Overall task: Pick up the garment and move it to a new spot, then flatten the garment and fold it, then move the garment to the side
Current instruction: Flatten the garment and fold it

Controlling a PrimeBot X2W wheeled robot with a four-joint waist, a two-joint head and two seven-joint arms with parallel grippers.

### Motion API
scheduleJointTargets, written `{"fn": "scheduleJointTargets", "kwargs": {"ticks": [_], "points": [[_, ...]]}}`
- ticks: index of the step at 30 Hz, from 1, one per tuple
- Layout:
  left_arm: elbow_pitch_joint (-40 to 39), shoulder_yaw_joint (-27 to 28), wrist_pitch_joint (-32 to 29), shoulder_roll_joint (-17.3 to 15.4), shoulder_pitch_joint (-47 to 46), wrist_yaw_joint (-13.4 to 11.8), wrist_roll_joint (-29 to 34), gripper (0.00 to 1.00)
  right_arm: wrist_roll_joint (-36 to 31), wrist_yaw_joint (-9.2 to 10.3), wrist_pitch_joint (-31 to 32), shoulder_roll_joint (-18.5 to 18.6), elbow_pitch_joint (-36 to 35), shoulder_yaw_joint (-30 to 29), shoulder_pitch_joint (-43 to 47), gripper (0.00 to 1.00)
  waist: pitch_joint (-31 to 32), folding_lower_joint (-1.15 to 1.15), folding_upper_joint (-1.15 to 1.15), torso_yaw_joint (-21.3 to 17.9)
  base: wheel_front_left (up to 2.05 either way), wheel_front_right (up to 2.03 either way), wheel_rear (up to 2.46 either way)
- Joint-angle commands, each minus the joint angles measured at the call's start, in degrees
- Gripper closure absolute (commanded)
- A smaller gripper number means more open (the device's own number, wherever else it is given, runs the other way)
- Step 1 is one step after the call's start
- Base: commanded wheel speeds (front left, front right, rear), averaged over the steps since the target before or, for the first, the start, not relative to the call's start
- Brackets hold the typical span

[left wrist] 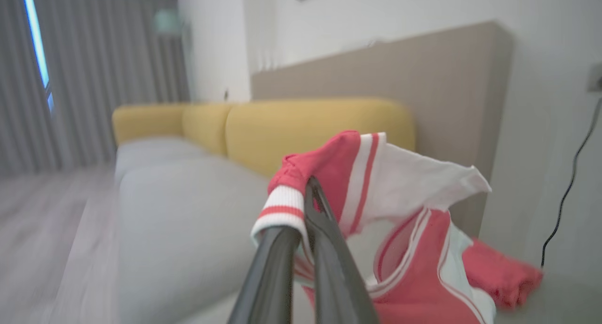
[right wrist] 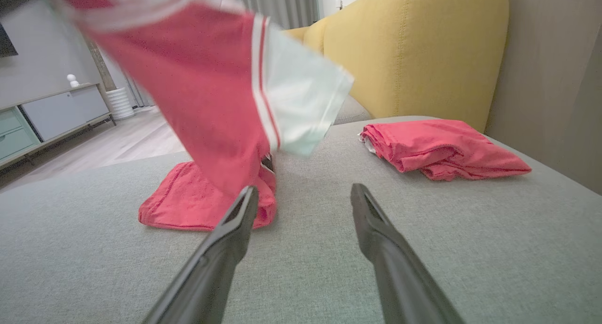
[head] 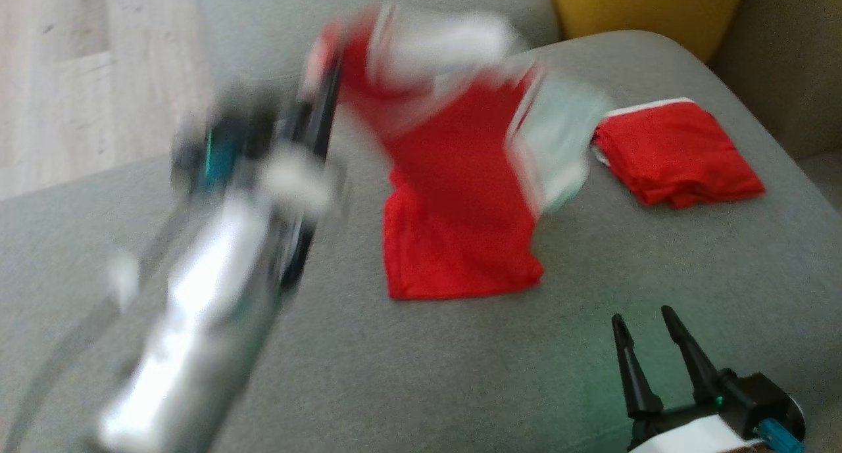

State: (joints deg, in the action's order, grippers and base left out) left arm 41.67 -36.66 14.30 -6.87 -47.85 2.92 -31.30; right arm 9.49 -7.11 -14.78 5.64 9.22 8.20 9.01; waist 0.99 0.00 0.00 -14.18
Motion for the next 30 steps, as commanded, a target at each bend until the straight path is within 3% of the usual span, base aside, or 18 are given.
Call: {"fn": "scheduleJointTargets", "kwargs": {"ticks": [1,5,8,12,16,17,22,28,30], "points": [[-1.3,2.6,0.6,-2.6,3.3,-0.7,-1.2,1.0,-0.6,-0.37,-0.2,0.0,-2.1,0.8,-1.0,0.0,0.0,0.0,0.0,1.3,0.0,0.0,0.0],[-3.8,6.3,0.7,-5.7,19.6,-3.9,-3.8,1.0,-0.8,-0.37,-0.2,0.2,-2.2,0.1,-0.1,0.0,-0.3,0.0,0.0,3.6,0.0,0.0,0.0],[-9.5,12.3,0.7,-8.9,32.4,-7.9,-3.4,1.0,-1.0,-0.37,-0.2,0.7,-2.4,-0.4,0.3,0.0,-0.6,0.0,0.0,5.7,0.0,0.0,0.0],[-15.1,17.7,0.7,-10.9,40.1,-10.8,-1.1,1.0,-1.1,-0.37,-0.2,1.2,-2.5,-0.6,0.6,0.0,-0.6,0.0,0.0,7.6,0.0,0.0,0.0],[-18.0,20.8,0.7,-11.2,43.2,-11.8,1.2,0.98,-1.2,-0.37,-0.2,1.2,-2.4,-0.3,0.5,0.0,-0.7,0.0,0.0,8.7,0.0,0.0,0.0],[-19.1,21.8,0.7,-10.4,43.8,-12.5,2.3,0.0,-1.1,-0.37,-0.2,1.1,-2.4,-0.1,0.4,0.0,-0.7,0.0,0.0,8.9,0.0,0.0,0.0],[-23.5,21.6,0.7,-7.3,45.5,-14.4,6.7,0.0,-1.0,-0.37,-0.2,1.1,-2.2,0.4,0.0,0.0,-0.7,0.0,0.0,8.6,0.0,0.0,0.0],[-25.9,18.7,0.3,-2.3,49.1,-13.5,6.0,0.0,-0.7,-0.37,-0.2,1.0,-2.1,0.5,-0.2,0.0,-0.7,0.0,0.0,7.8,0.0,0.0,0.0],[-24.1,17.4,-1.4,-1.2,50.0,-14.5,6.1,0.0,-0.7,-0.37,-0.2,0.9,-2.0,0.9,-0.3,0.0,-0.7,0.0,0.0,7.1,0.0,0.0,0.0]]}}
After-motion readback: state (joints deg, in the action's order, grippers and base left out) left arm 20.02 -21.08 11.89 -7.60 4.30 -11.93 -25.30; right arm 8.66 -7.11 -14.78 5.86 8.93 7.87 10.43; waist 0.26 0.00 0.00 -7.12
